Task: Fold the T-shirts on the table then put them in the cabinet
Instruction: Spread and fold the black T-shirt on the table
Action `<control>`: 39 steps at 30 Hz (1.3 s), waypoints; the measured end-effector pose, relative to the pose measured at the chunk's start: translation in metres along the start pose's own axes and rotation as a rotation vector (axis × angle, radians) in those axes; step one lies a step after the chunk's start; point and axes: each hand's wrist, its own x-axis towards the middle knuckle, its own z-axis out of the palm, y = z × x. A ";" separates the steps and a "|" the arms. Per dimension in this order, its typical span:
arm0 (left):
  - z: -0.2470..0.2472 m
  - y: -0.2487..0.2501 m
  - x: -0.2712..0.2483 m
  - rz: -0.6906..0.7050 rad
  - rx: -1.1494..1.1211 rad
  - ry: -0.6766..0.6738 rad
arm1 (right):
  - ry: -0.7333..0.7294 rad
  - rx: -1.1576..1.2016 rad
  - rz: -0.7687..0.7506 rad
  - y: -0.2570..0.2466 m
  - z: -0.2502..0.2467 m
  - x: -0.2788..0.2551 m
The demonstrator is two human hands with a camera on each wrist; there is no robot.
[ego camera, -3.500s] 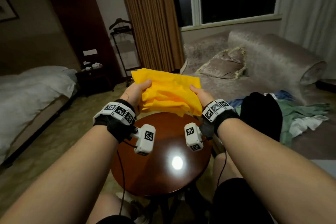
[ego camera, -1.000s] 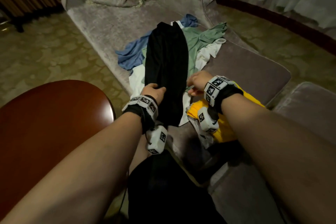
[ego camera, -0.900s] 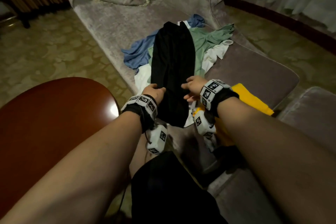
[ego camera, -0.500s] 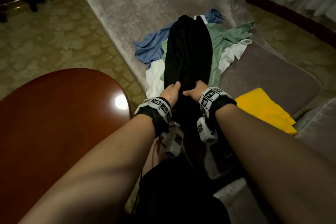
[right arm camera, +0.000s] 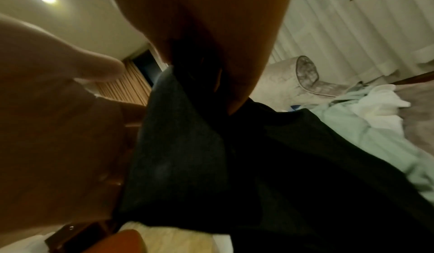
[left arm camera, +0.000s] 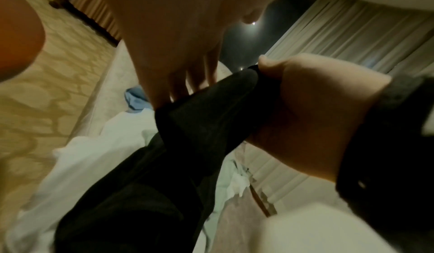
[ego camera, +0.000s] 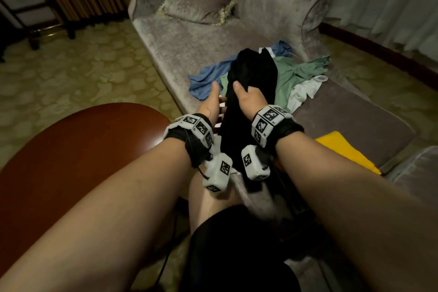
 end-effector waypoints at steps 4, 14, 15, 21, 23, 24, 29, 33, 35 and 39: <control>-0.015 0.029 -0.033 0.066 -0.084 0.015 | -0.025 0.086 -0.066 -0.042 -0.006 -0.020; -0.073 0.068 -0.145 0.299 -0.058 0.111 | -0.067 0.286 -0.261 -0.164 0.004 -0.099; -0.080 0.073 -0.156 0.345 -0.055 0.149 | -0.064 0.291 -0.294 -0.175 0.007 -0.107; -0.140 0.103 -0.236 0.508 -0.247 0.307 | -0.101 0.293 -0.449 -0.237 0.028 -0.147; -0.161 0.110 -0.263 0.547 -0.233 0.272 | -0.118 0.289 -0.498 -0.257 0.034 -0.160; -0.170 0.113 -0.276 0.564 -0.225 0.254 | -0.130 0.288 -0.515 -0.266 0.038 -0.168; -0.204 0.129 -0.332 0.671 -0.284 0.308 | -0.203 0.350 -0.589 -0.317 0.059 -0.204; -0.231 0.139 -0.359 0.703 -0.310 0.444 | -0.325 0.429 -0.599 -0.355 0.077 -0.223; -0.245 0.140 -0.366 0.690 -0.291 0.467 | -0.407 0.522 -0.541 -0.366 0.089 -0.226; -0.270 0.133 -0.375 0.637 -0.269 0.435 | -0.605 0.689 -0.396 -0.372 0.119 -0.220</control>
